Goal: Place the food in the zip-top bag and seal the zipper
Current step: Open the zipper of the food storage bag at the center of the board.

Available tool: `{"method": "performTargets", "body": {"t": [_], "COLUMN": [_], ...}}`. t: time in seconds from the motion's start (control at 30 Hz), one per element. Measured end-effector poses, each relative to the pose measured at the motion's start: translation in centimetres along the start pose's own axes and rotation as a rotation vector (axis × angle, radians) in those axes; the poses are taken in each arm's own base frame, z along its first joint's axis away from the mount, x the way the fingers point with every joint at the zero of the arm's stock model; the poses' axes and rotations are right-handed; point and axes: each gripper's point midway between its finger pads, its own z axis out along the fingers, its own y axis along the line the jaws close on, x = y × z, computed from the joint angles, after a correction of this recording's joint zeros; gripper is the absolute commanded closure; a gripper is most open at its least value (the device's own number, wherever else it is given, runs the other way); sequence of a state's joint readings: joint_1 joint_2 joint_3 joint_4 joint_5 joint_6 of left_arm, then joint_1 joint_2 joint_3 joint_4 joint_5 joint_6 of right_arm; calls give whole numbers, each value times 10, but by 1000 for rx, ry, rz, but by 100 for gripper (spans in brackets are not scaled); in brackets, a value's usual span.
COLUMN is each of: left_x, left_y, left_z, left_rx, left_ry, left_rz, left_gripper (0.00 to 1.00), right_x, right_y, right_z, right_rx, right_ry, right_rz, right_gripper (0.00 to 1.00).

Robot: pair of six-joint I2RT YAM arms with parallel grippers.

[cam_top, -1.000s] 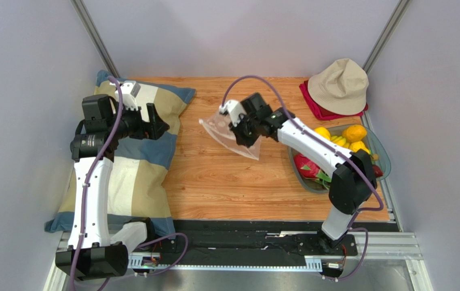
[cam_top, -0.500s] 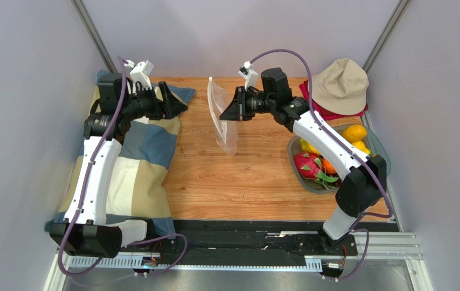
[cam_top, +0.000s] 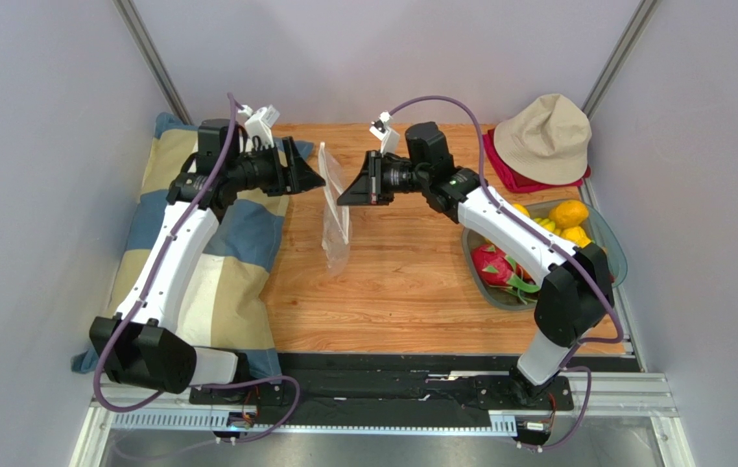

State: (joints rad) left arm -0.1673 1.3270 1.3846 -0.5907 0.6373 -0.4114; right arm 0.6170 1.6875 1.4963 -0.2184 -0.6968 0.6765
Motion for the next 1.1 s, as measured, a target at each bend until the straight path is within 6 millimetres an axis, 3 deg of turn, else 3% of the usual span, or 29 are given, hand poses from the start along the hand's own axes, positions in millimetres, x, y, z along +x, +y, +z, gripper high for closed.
{"method": "performTargets", "body": {"t": [0.1, 0.3, 0.6, 0.87, 1.1], "left_x": [13, 26, 31, 36, 54], "left_y": [3, 6, 12, 25, 49], "left_z": [10, 27, 35, 32, 29], "left_rx": [20, 48, 43, -5, -127], "left_ry": [39, 89, 107, 118, 161], "left_rz": [-48, -105, -138, -128, -48], "left_gripper": [32, 49, 92, 100, 100], "right_x": [7, 16, 29, 33, 31], "right_y": [-2, -7, -22, -38, -69], "right_z": [5, 14, 16, 7, -15], "right_rx": [2, 10, 37, 67, 94], "right_ry": [18, 38, 59, 51, 24], "right_rz": [6, 10, 22, 50, 124], "right_gripper": [100, 100, 100, 100, 100]}}
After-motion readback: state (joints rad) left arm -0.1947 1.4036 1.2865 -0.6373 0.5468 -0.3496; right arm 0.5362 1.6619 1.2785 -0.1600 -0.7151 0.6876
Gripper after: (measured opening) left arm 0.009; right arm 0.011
